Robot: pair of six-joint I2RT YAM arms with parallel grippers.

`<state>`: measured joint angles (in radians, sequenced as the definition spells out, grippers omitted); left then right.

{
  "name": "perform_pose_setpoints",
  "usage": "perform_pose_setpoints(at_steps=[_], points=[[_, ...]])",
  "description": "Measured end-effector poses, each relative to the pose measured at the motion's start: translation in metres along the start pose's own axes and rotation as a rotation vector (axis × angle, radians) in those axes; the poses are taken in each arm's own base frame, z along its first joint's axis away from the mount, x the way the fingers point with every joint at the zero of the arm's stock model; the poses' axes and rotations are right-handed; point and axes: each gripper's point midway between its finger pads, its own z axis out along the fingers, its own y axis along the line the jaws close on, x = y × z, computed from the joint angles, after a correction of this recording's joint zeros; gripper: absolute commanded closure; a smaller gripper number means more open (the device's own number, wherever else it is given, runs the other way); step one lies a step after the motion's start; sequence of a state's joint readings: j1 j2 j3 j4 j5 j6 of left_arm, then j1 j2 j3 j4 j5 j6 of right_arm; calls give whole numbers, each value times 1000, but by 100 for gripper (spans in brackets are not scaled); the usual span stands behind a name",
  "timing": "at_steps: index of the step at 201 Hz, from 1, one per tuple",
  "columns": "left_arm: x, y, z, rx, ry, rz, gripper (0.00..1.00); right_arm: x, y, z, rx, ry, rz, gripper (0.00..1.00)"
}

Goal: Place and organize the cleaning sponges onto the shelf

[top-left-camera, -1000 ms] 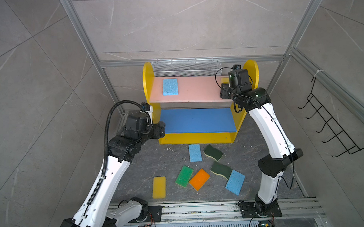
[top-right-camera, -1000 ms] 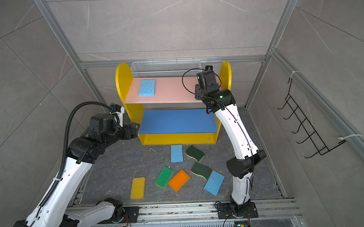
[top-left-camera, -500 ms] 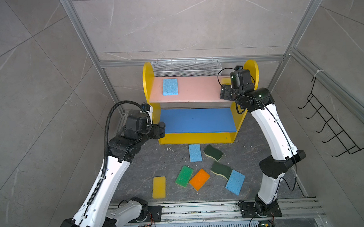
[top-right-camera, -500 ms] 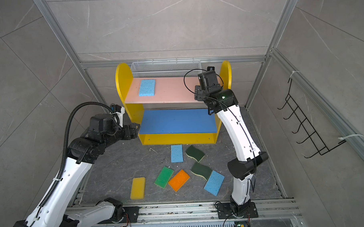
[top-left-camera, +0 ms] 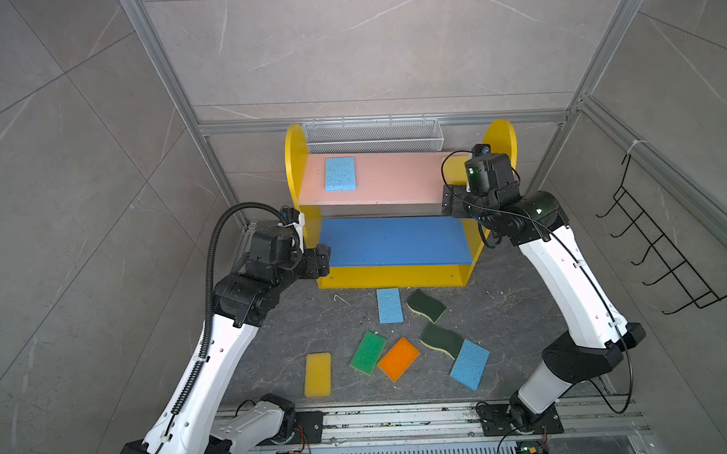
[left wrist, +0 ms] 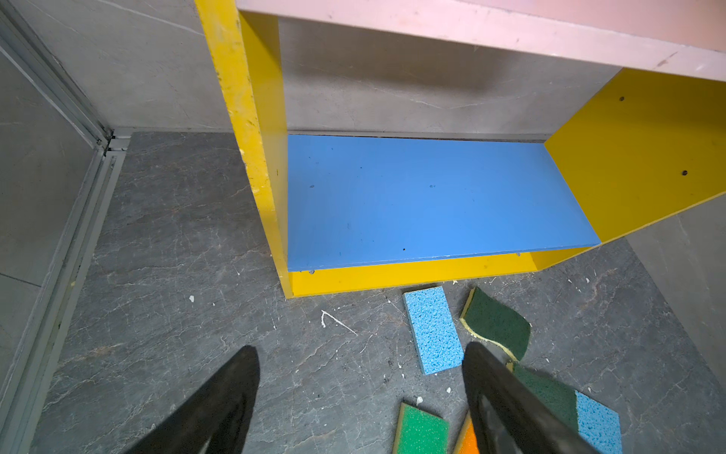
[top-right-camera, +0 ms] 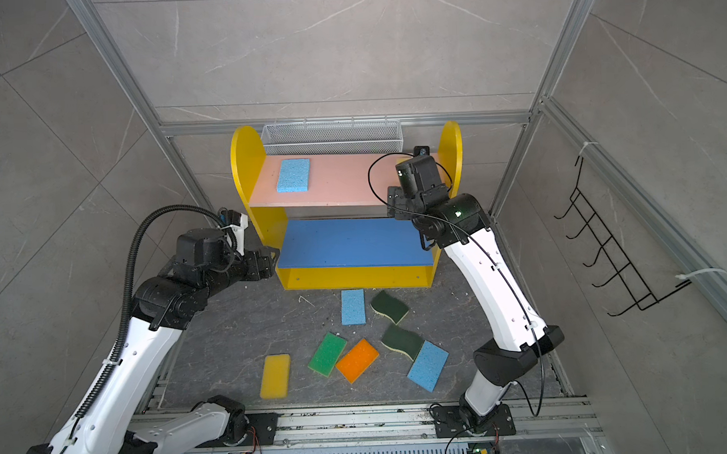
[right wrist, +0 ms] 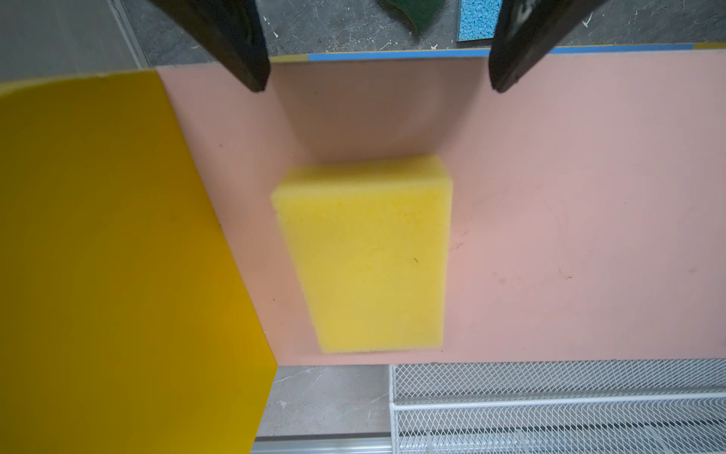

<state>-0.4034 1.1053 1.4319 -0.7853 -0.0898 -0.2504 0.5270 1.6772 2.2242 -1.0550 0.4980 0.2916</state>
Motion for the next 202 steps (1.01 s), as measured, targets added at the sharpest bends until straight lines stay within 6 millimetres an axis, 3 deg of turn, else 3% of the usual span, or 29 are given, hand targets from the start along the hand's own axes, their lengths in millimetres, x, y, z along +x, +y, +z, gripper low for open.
perform_pose_setpoints(at_steps=[48, 86, 158, 202], points=[[0, -3, -4, 19, -5, -4, 16, -4, -3, -5, 23, -19, -50, 1], [0, -3, -4, 21, -4, -3, 16, -23, -3, -10, 20, -63, -55, 1], [1, -3, 2, 16, 10, -3, 16, -15, -6, 31, 48, -4, -57, 1], [4, -3, 10, 10, 30, -1, 16, -20, -7, 38, 35, -3, -41, 2]])
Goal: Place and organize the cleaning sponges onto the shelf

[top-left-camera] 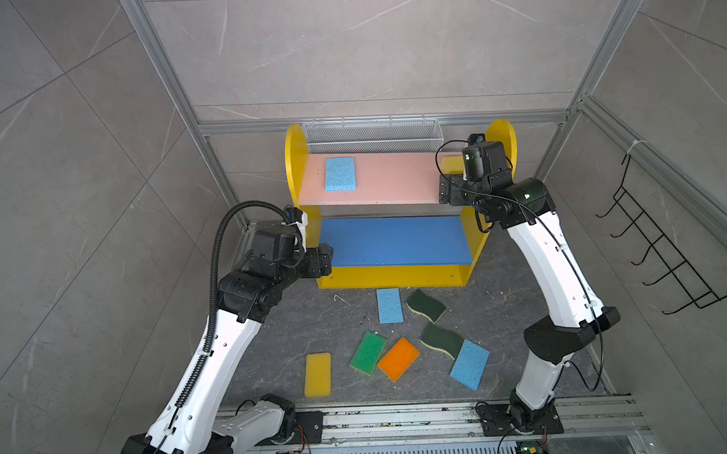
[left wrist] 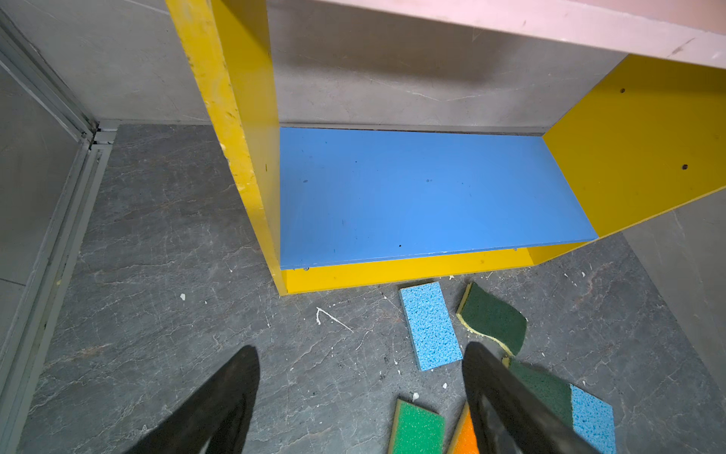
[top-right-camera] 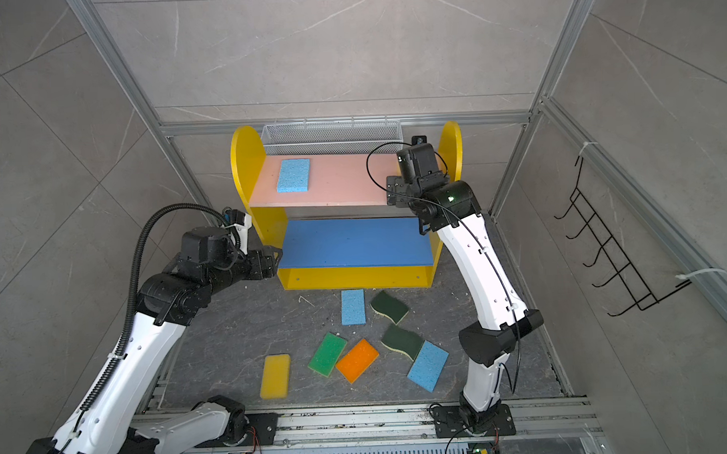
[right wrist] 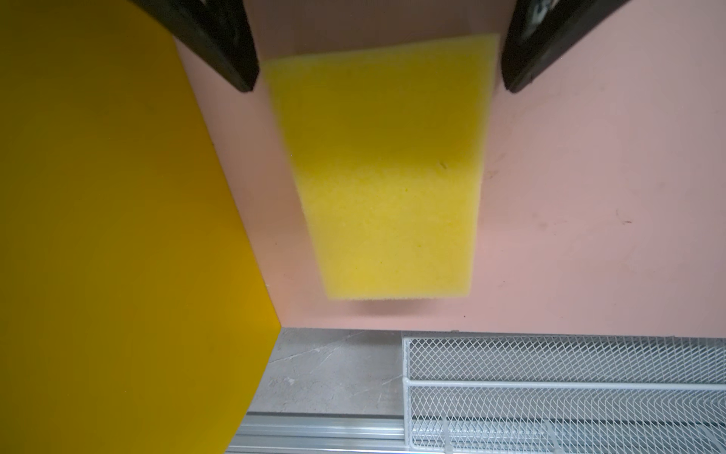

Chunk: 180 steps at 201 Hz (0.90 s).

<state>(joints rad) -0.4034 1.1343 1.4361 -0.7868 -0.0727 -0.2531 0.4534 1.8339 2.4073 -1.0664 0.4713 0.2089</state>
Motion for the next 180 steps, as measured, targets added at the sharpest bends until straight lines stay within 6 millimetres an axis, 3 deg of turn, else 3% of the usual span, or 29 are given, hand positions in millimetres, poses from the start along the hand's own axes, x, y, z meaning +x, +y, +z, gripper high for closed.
perform_pose_setpoints(at_steps=[98, 180], points=[[1, 0, 5, -3, 12, 0, 16, 0, 15, 4, -78, 6, 7, 5], [1, 0, 5, -2, 12, 0, 16, 4, 10, -3, -77, 9, 10, 5]])
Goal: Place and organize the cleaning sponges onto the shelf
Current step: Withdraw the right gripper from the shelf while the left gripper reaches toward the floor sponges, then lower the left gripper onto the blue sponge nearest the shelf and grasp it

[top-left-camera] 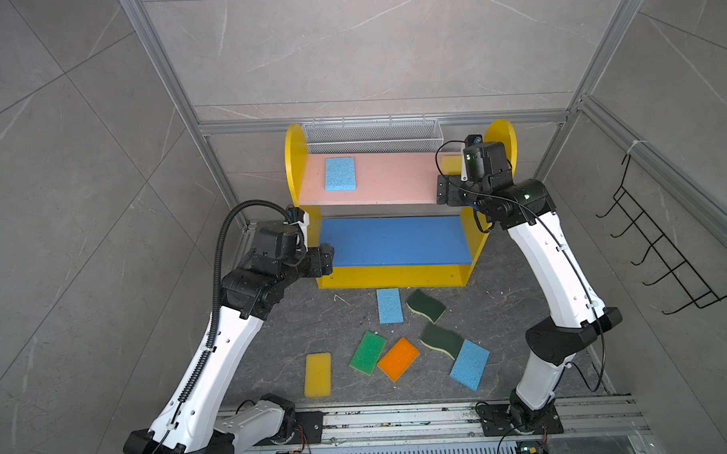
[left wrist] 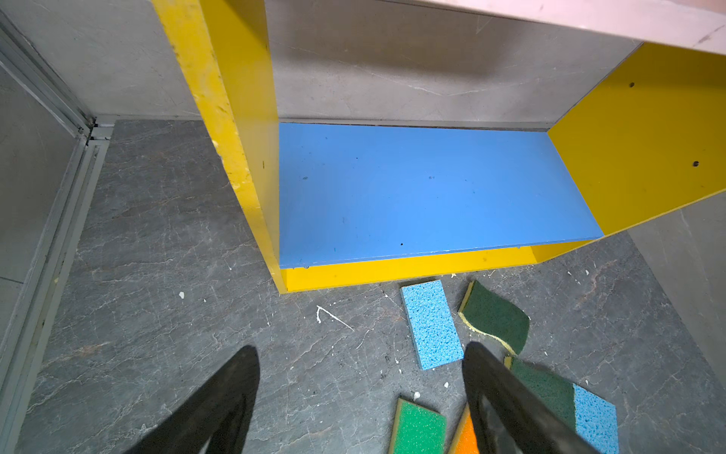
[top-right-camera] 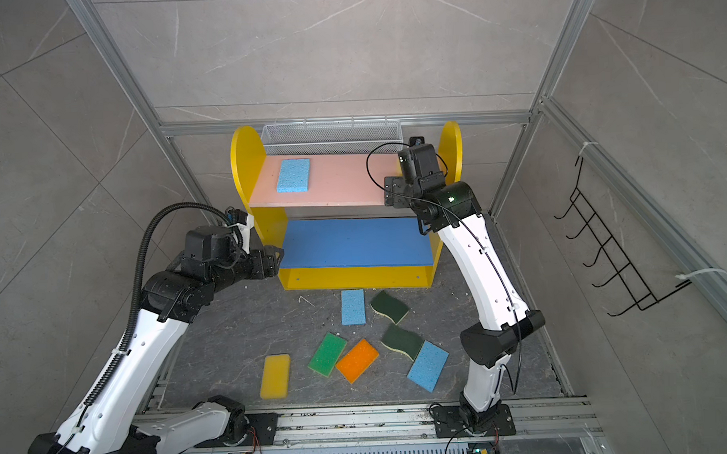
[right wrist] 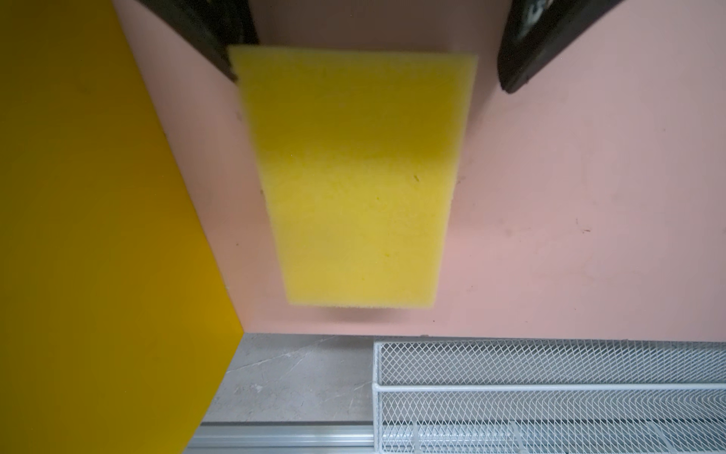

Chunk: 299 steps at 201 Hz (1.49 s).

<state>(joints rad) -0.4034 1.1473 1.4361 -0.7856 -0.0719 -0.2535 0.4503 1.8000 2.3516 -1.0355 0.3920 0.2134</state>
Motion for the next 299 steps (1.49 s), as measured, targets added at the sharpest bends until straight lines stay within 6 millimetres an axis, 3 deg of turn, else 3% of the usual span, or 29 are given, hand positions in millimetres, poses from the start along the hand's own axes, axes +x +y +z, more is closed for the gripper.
perform_pose_setpoints(at_steps=[57, 102, 122, 143, 174, 206, 248, 271, 299], points=[[0, 0, 0, 0, 0, 0, 16, 13, -7, -32, -43, 17, 16, 5], [4, 1, 1, 0, 7, -7, 17, 38, 15, -70, -136, 34, -28, 5], [20, 2, 5, -3, 42, -15, 18, 60, 22, -86, -170, 59, -60, 5], [47, 0, 14, -8, 115, -9, 19, 87, 16, -99, -175, 89, -67, 5], [94, -29, 24, 19, 221, 52, 19, 131, -6, -111, -151, 132, -44, 4], [140, -57, 40, 27, 308, 84, 18, 189, -20, -105, -128, 211, -36, 0], [191, -92, 85, -22, 386, 81, 14, 262, 1, -68, -182, 383, -49, 1], [212, -110, 112, -36, 413, 51, 11, 278, -1, -54, -189, 421, -14, 0], [232, -118, 140, -57, 440, 7, 8, 281, -27, -43, -151, 411, 87, 0]])
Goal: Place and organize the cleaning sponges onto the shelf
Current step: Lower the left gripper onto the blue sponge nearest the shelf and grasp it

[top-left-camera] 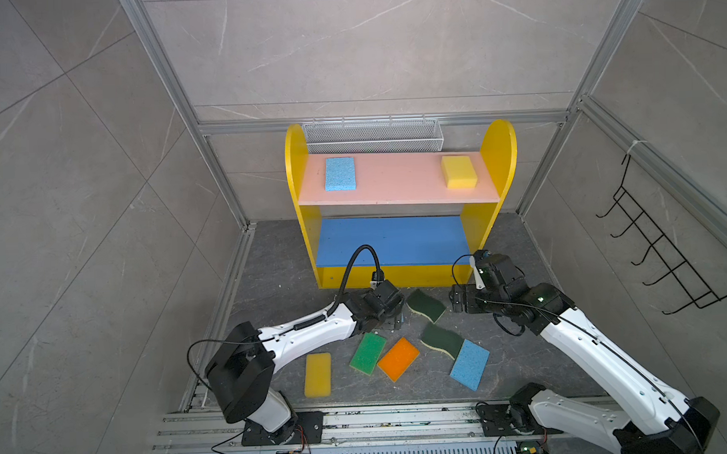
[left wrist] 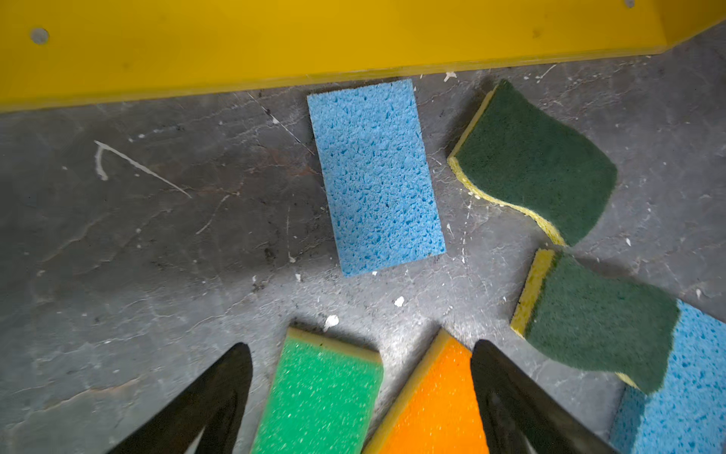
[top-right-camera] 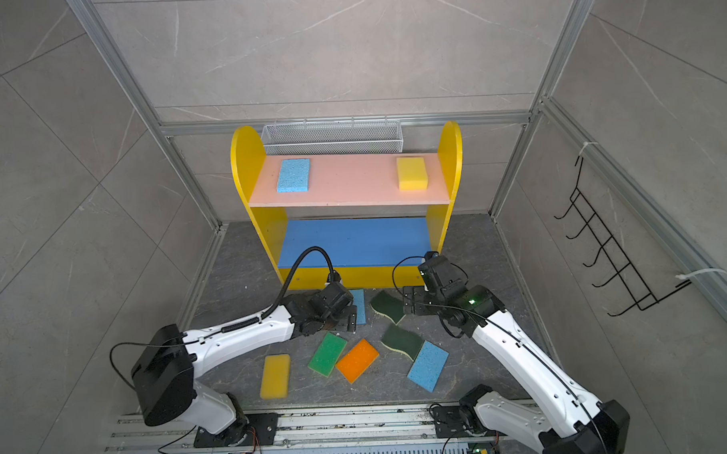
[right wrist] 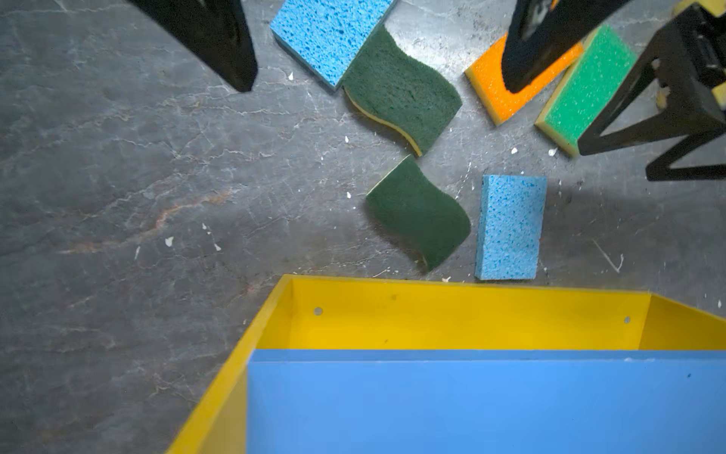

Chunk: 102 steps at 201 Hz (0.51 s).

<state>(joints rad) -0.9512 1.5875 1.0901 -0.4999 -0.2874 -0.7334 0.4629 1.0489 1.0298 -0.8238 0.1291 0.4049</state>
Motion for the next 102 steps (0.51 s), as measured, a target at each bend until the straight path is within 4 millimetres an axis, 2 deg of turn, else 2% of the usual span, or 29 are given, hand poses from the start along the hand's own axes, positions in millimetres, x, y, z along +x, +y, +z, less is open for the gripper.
perform_pose_setpoints(at_steps=[53, 102], points=[[5, -13, 44, -23, 38, -41, 5, 8, -20, 6, 6, 10, 67, 0], [5, -23, 66, -25, 55, -42, 3, 9, -30, 8, 3, 19, 109, 0]])
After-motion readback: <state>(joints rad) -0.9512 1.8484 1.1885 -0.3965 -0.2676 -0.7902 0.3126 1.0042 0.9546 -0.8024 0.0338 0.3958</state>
